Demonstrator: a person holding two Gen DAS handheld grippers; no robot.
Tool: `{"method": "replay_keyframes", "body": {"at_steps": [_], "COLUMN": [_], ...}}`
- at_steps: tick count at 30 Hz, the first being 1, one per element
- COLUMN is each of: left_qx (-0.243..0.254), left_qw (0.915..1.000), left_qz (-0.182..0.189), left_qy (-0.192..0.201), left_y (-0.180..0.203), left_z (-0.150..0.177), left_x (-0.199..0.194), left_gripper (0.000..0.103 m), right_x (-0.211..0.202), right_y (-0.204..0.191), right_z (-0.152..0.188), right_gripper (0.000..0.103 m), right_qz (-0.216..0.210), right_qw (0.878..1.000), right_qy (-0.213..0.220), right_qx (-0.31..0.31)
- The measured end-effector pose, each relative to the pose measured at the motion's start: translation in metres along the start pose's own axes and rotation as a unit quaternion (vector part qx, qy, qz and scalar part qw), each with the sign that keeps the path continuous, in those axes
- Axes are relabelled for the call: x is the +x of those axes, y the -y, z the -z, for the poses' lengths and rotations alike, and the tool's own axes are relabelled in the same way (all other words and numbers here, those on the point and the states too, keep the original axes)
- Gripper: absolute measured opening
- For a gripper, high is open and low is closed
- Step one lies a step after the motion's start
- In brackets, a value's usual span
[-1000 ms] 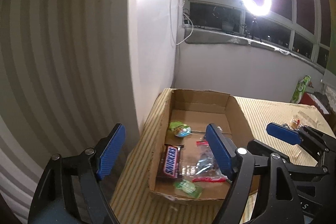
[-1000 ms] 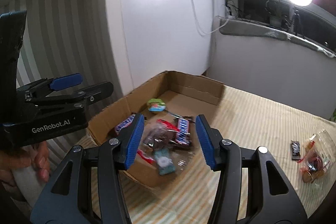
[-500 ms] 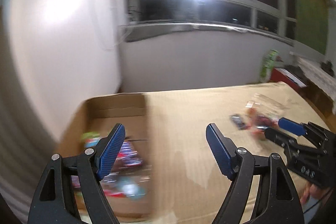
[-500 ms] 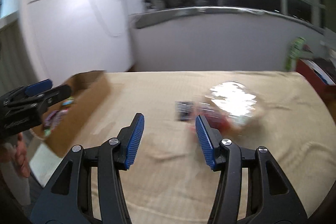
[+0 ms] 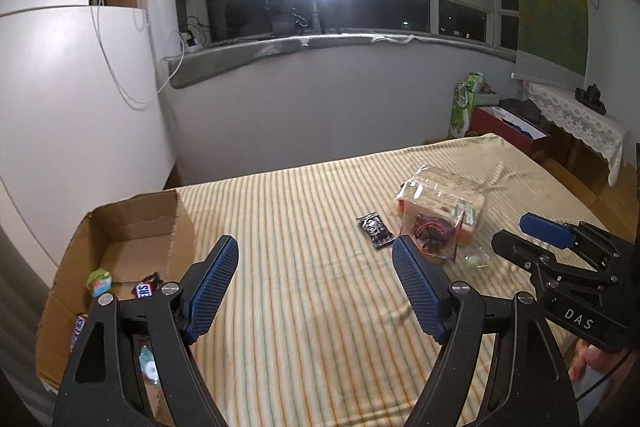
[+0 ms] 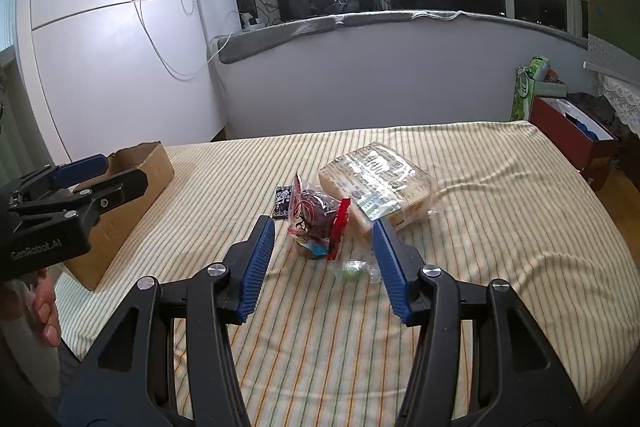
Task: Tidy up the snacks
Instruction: 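Move both open tools back over the bread bag and remaining sweets, then grasp the small wrapped sweet with the left tool while the right tool grasps the green candy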
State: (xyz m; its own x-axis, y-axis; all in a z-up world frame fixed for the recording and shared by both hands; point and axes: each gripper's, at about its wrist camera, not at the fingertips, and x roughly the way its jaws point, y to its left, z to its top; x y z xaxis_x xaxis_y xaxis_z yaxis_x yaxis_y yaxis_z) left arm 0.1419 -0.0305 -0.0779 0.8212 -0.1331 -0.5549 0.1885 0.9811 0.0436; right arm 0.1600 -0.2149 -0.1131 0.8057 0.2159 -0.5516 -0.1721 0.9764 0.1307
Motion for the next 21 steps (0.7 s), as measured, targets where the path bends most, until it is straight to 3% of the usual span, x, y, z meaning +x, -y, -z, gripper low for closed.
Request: {"method": "replay_keyframes", "body": {"at_steps": [10, 12, 14, 17, 21], "left_qx": [0.006, 0.005, 0.003, -0.007, -0.008], "left_qw": [0.9997, 0.9991, 0.9957, 0.9898, 0.9873], "left_qz": [0.02, 0.029, 0.054, 0.067, 0.084], "left_qy": [-0.012, -0.032, -0.075, -0.126, -0.135], "left_y": [0.021, 0.028, 0.038, 0.049, 0.052], "left_z": [0.004, 0.007, 0.016, 0.026, 0.027], "left_x": [0.012, 0.028, 0.053, 0.081, 0.096], "left_gripper": [0.079, 0.08, 0.08, 0.079, 0.079], "right_x": [0.011, 0.02, 0.03, 0.039, 0.047], "right_y": [0.017, 0.023, 0.026, 0.031, 0.036], "right_z": [0.013, 0.019, 0.025, 0.029, 0.026], "right_gripper": [0.054, 0.054, 0.06, 0.06, 0.06], "right_qz": [0.013, 0.014, 0.013, 0.018, 0.016], "right_qw": [0.999, 0.999, 0.997, 0.996, 0.995], "right_qy": [-0.029, -0.048, -0.071, -0.084, -0.093], "right_qx": [0.006, 0.013, 0.013, 0.012, 0.01]}}
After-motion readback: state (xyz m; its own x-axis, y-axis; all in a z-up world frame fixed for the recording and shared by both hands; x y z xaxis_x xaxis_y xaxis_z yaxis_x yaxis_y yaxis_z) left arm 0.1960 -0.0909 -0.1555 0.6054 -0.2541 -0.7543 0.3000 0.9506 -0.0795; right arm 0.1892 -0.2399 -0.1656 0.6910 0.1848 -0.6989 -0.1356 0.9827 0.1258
